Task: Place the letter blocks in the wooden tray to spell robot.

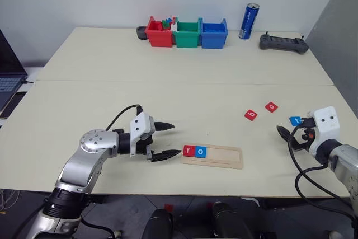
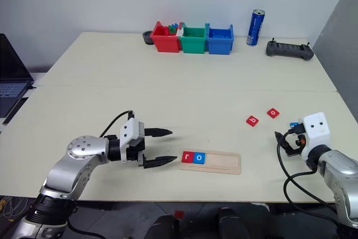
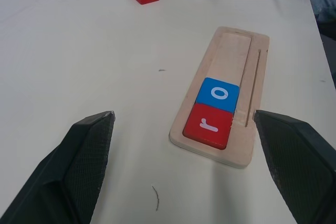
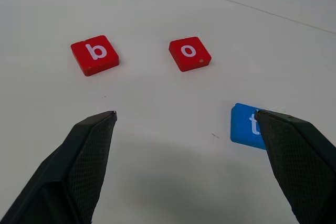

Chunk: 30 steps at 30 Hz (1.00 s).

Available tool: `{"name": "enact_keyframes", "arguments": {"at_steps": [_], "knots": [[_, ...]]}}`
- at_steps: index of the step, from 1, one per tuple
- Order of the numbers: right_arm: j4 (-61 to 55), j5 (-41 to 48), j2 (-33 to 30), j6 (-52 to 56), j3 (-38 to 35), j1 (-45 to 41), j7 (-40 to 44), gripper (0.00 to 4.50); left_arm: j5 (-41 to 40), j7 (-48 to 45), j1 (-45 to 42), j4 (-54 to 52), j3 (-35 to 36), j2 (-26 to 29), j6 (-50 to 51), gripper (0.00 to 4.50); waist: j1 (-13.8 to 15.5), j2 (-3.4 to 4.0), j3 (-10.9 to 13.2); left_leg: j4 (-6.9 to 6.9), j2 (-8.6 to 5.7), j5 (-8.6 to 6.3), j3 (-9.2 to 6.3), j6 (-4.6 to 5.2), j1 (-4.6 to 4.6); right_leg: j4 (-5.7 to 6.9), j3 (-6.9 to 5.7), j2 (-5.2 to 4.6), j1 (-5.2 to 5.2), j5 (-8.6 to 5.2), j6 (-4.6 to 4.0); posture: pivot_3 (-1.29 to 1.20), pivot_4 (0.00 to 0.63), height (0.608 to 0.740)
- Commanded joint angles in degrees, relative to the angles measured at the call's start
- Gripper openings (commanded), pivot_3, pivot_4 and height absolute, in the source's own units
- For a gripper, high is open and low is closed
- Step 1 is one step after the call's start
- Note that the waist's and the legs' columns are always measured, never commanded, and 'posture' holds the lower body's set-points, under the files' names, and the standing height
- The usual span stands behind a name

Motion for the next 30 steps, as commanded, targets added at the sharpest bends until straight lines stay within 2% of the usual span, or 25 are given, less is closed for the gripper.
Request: {"name": "enact_keyframes", "arguments": {"at_steps": [1,21,30], "knots": [[-0.91,-0.25,0.26,-1.05,-2.74,-0.96,-0.82,4.50,-1.32,0.08,-1.08,-0.72,1.11,-0.05,-0.65,4.46,-0.01,0.00,0.00,0.00,0.00,0.00,0.00,0.00,0.00,0.00,0.00,0.00,0.00,0.00,0.00,0.00,0.150,0.740],[-3.28,-0.40,-0.46,1.97,-4.86,1.50,-0.85,4.50,-1.25,-0.53,-3.50,-0.05,-0.43,-0.44,-0.26,4.46,-0.04,0.00,0.00,-0.01,0.00,0.00,0.00,0.00,0.00,0.00,0.01,0.00,0.00,0.00,0.00,0.00,0.150,0.740],[-1.77,0.18,-3.11,2.44,-3.54,0.30,2.90,4.50,-1.17,-0.60,-4.20,0.58,-0.65,-0.67,-0.36,4.46,-0.06,0.00,0.00,0.00,0.00,0.00,0.01,0.00,0.00,0.00,0.01,0.00,0.00,-0.01,0.01,0.00,0.150,0.740]]}}
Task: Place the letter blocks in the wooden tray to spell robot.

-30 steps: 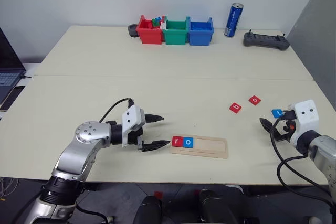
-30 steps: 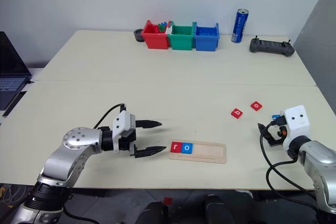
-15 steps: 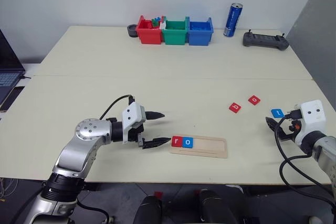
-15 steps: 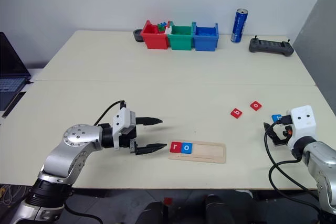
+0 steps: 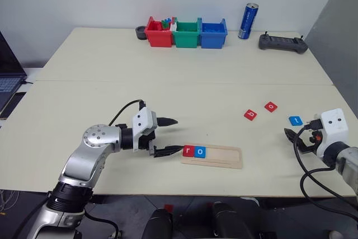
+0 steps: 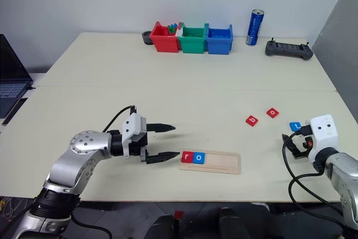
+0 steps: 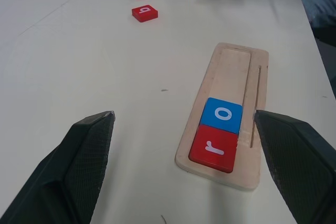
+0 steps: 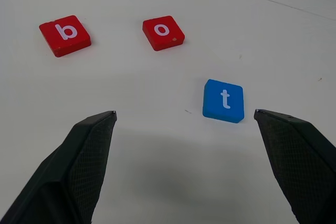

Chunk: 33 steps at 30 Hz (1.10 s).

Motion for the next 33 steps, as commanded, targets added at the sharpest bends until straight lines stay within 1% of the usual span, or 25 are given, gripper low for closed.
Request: {"name": "enact_keyframes", "arguments": {"at_steps": [1,6,8,10,14,20,27,33], "knots": [[-0.98,0.84,-1.34,-0.58,-0.61,-1.75,1.76,4.50,-0.58,-0.18,-1.25,-0.36,0.14,-0.07,-0.36,4.46,-0.01,0.00,0.00,0.00,0.00,0.00,0.00,0.00,0.00,0.00,0.00,0.00,0.00,0.00,0.00,0.00,0.150,0.740],[-2.05,4.43,-0.19,-0.96,2.89,-3.44,6.41,4.50,-0.56,-0.03,-1.38,-0.95,0.05,0.21,0.11,4.46,-0.06,0.00,0.00,0.00,0.00,0.00,0.00,0.00,0.00,0.00,-0.01,0.00,0.00,0.01,-0.01,0.00,0.150,0.740],[-2.11,6.02,-0.65,-1.42,6.22,-5.01,9.86,4.50,-0.60,-0.01,-1.43,-1.12,0.01,0.27,0.36,4.46,-0.05,0.00,0.00,0.00,0.00,0.00,-0.01,0.00,0.00,0.00,-0.01,0.00,0.00,0.01,-0.01,0.00,0.150,0.740],[-0.21,4.47,-1.00,-3.03,9.56,-7.35,10.64,4.50,-0.68,-0.07,-1.51,-1.18,-0.06,0.32,0.62,4.46,-0.21,0.00,0.01,0.00,0.00,0.00,0.00,0.00,0.00,0.00,0.00,0.01,0.00,0.00,0.00,0.00,0.150,0.740],[7.46,0.23,-0.97,-7.86,15.59,-14.47,11.83,4.50,-0.96,-0.27,-1.58,-1.03,0.07,0.50,1.07,4.46,-0.41,-0.01,0.01,0.01,0.00,0.00,0.00,0.00,0.00,0.00,-0.01,0.00,0.00,0.00,0.00,0.00,0.150,0.740],[22.33,-3.41,-0.18,-13.74,20.88,-23.54,15.66,4.50,-0.70,-0.36,-1.03,-0.79,0.36,0.96,0.73,4.46,-0.55,-0.02,0.02,-0.02,0.00,0.00,-0.02,0.00,-0.01,-0.02,-0.03,0.00,-0.03,0.10,-0.18,0.00,0.150,0.740],[34.00,-5.08,0.27,-17.97,24.70,-29.96,22.56,4.50,-1.02,-0.35,-0.73,-1.57,0.53,1.45,1.05,4.46,-0.90,-0.01,0.04,-0.02,0.00,-0.01,-0.03,0.01,-0.03,-0.02,-0.05,-0.02,-0.04,0.13,-0.22,0.00,0.150,0.740],[40.46,-7.71,2.55,-20.76,26.24,-32.33,23.10,4.50,-1.60,-0.87,-0.34,-2.64,0.62,1.99,1.49,4.46,-1.15,-0.01,0.04,-0.02,0.00,-0.01,-0.04,0.01,-0.03,-0.01,-0.06,-0.01,-0.04,0.13,-0.23,0.00,0.150,0.740]]}}
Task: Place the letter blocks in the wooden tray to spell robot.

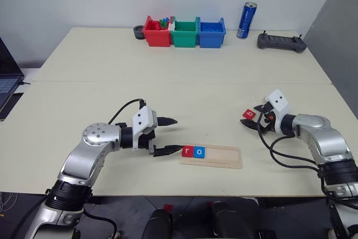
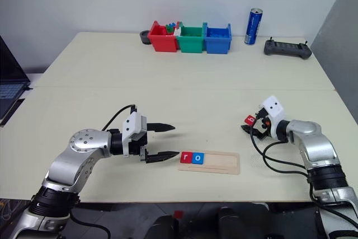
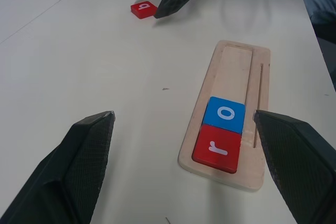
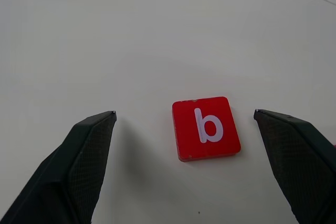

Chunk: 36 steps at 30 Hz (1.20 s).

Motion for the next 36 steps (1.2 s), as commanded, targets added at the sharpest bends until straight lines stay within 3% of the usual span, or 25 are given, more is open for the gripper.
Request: {"name": "enact_keyframes", "arguments": {"at_steps": [1,3,10,14,16,18,23,28,34,36], "knots": [[2.38,-1.85,1.09,-1.96,0.44,-2.01,-0.12,4.31,-1.42,-0.79,0.19,-2.57,1.07,1.18,0.33,4.49,-0.10,0.00,0.00,0.00,0.00,0.00,0.00,0.00,0.00,0.00,0.01,0.00,0.00,0.00,0.00,0.00,0.150,0.740],[3.56,-2.51,1.81,-1.91,0.23,-2.35,-0.88,3.89,-1.13,-1.36,0.17,-2.58,0.91,1.94,0.46,4.50,-0.23,0.00,0.00,0.01,0.00,0.00,0.00,0.00,0.00,0.01,0.01,0.00,0.00,0.00,-0.01,0.00,0.150,0.740],[2.62,-3.65,2.44,-0.35,-0.96,-1.47,-2.96,1.49,0.31,-2.11,0.71,-1.92,0.09,3.00,-1.26,4.50,-0.27,0.00,0.00,0.01,0.00,0.00,0.00,0.00,0.02,0.02,0.01,0.00,0.00,0.00,0.00,0.00,0.150,0.740],[-6.43,-3.39,2.35,3.39,-4.84,3.43,-8.80,1.46,0.75,-2.11,1.11,-2.31,-0.48,2.90,-1.73,4.50,0.01,0.00,0.00,0.01,-0.01,0.00,-0.02,0.00,-0.01,0.02,0.00,-0.01,0.00,0.00,0.00,0.00,0.150,0.740],[-17.58,-1.98,3.37,8.62,-9.17,10.80,-13.33,1.46,0.50,-2.21,1.62,-2.66,-0.35,2.98,-1.78,4.50,0.27,0.02,-0.01,-0.01,-0.01,0.00,-0.08,0.00,-0.07,0.02,-0.06,-0.01,-0.02,0.00,0.00,0.00,0.150,0.740],[-31.64,-1.10,6.80,15.43,-13.42,21.18,-18.80,1.46,0.17,-2.63,2.07,-2.74,-0.43,2.84,-2.11,4.50,0.93,0.02,-0.02,-0.04,-0.01,0.00,-0.19,0.00,-0.20,0.01,-0.15,-0.03,-0.11,-0.01,-0.02,0.00,0.150,0.740],[-50.69,-2.60,18.49,24.72,-15.46,35.00,-31.27,1.46,0.85,-3.74,1.19,-1.51,-1.93,2.11,-4.03,4.50,1.09,0.06,-0.05,-0.03,0.02,-0.03,-0.19,-0.02,-0.24,0.05,-0.15,-0.01,-0.18,-0.07,-0.06,0.00,0.150,0.740],[-57.93,-5.36,27.84,27.45,-11.78,41.92,-40.14,1.46,0.84,-4.04,-0.21,-1.04,-2.71,1.33,-3.81,4.50,0.96,0.08,-0.07,0.00,0.05,-0.01,-0.05,-0.04,-0.09,0.06,-0.05,0.01,-0.12,-0.22,0.23,0.00,0.150,0.740],[-57.31,-5.28,36.57,26.61,-11.63,43.07,-45.38,1.46,0.74,-3.89,-1.27,-1.42,-3.23,1.05,-3.03,4.50,0.81,0.05,-0.09,-0.03,0.07,-0.01,-0.06,-0.04,-0.03,0.04,-0.05,0.03,-0.08,-0.24,0.23,0.00,0.150,0.740],[-56.71,-5.01,37.46,26.31,-12.08,42.28,-45.59,2.20,0.87,-3.77,-1.41,-1.43,-3.38,0.96,-2.99,4.50,0.70,0.04,-0.09,-0.04,0.08,-0.01,-0.05,-0.04,-0.03,0.04,-0.05,0.03,-0.08,-0.24,0.23,0.00,0.150,0.740]]}}
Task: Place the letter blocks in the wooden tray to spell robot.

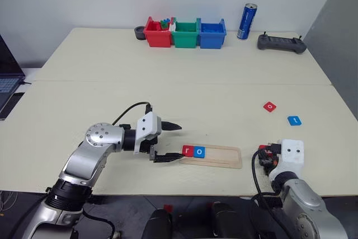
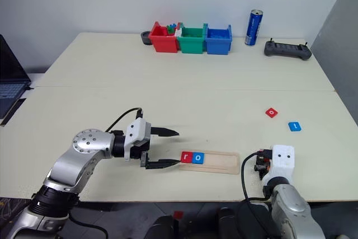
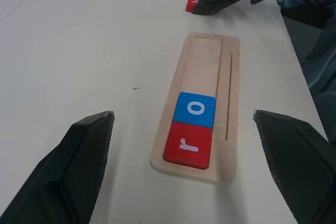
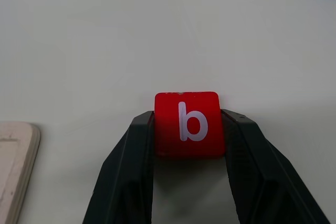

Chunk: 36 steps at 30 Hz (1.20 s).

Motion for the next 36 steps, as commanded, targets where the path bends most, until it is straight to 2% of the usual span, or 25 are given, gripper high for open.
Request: {"name": "enact_keyframes", "arguments": {"at_steps": [1,6,7,10,14,18,23,27,36], "knots": [[0.76,0.62,0.80,-0.15,-0.38,-0.94,-0.59,2.49,-0.32,-0.12,-0.75,-1.23,-0.26,-0.27,-0.12,4.50,-0.12,0.00,0.00,0.00,0.00,0.00,0.00,0.00,0.00,0.00,0.00,0.00,0.00,0.00,0.00,0.00,0.150,0.740],[-3.11,-0.10,-1.34,-0.01,-1.35,-6.96,-1.05,4.30,-0.31,0.04,-0.39,-1.50,0.13,0.06,-0.06,4.50,-0.50,0.04,0.03,0.01,0.00,0.00,0.01,0.00,-0.01,0.00,0.01,0.00,-0.01,0.00,0.00,0.00,0.150,0.740],[-3.80,-0.07,-2.37,0.85,-2.05,-8.52,-0.89,4.47,-0.26,0.07,-0.23,-1.50,0.16,0.11,-0.15,4.50,-0.60,0.04,0.03,0.01,-0.01,0.00,0.02,0.00,-0.02,0.00,0.02,0.00,-0.02,0.00,0.00,0.00,0.150,0.740],[-4.18,1.95,-7.47,2.81,-4.98,-11.51,2.84,4.47,-0.06,0.21,0.15,-1.32,0.20,0.13,-0.48,4.50,-0.63,0.04,0.03,-0.01,-0.01,0.00,-0.01,0.00,-0.03,0.00,-0.01,0.00,-0.02,0.00,0.00,0.00,0.150,0.740],[-0.40,9.77,-17.17,1.63,-8.41,-9.26,16.83,4.47,0.40,0.30,0.46,-0.53,0.07,-0.12,-1.30,4.50,-0.60,0.03,0.03,-0.02,-0.04,-0.01,-0.02,0.02,-0.09,-0.05,-0.02,-0.02,-0.02,0.05,-0.11,0.00,0.150,0.740],[7.70,15.68,-31.36,-7.80,-11.57,-7.70,36.18,4.47,0.89,0.48,0.50,0.37,-0.27,-0.75,-2.17,4.50,-0.77,0.03,0.09,0.00,-0.05,-0.03,0.04,0.05,-0.10,-0.06,0.01,-0.03,-0.02,0.05,-0.11,0.00,0.150,0.740],[17.85,15.38,-45.50,-18.43,-9.16,-9.01,51.37,4.47,1.55,-0.02,0.83,1.80,-0.28,-1.14,-3.67,4.50,-0.86,-0.01,0.11,0.02,-0.05,-0.02,0.07,0.06,0.03,-0.05,0.04,0.00,0.07,0.00,0.01,0.00,0.150,0.740],[23.62,13.51,-50.64,-25.27,-4.66,-10.20,58.18,4.47,1.84,-0.06,1.05,2.27,-0.41,-1.33,-4.40,4.50,-0.92,-0.04,0.13,0.03,-0.03,-0.03,0.07,0.06,0.02,-0.05,0.05,0.02,0.07,0.00,0.01,0.00,0.150,0.740],[33.10,8.78,-52.40,-33.65,4.51,-16.93,63.54,4.47,2.44,0.38,2.00,1.33,-0.70,-1.48,-4.95,4.50,-0.86,-0.08,0.15,0.06,-0.04,-0.02,0.07,0.06,0.02,-0.04,0.05,-0.01,0.07,0.08,-0.10,0.00,0.150,0.740]]}}
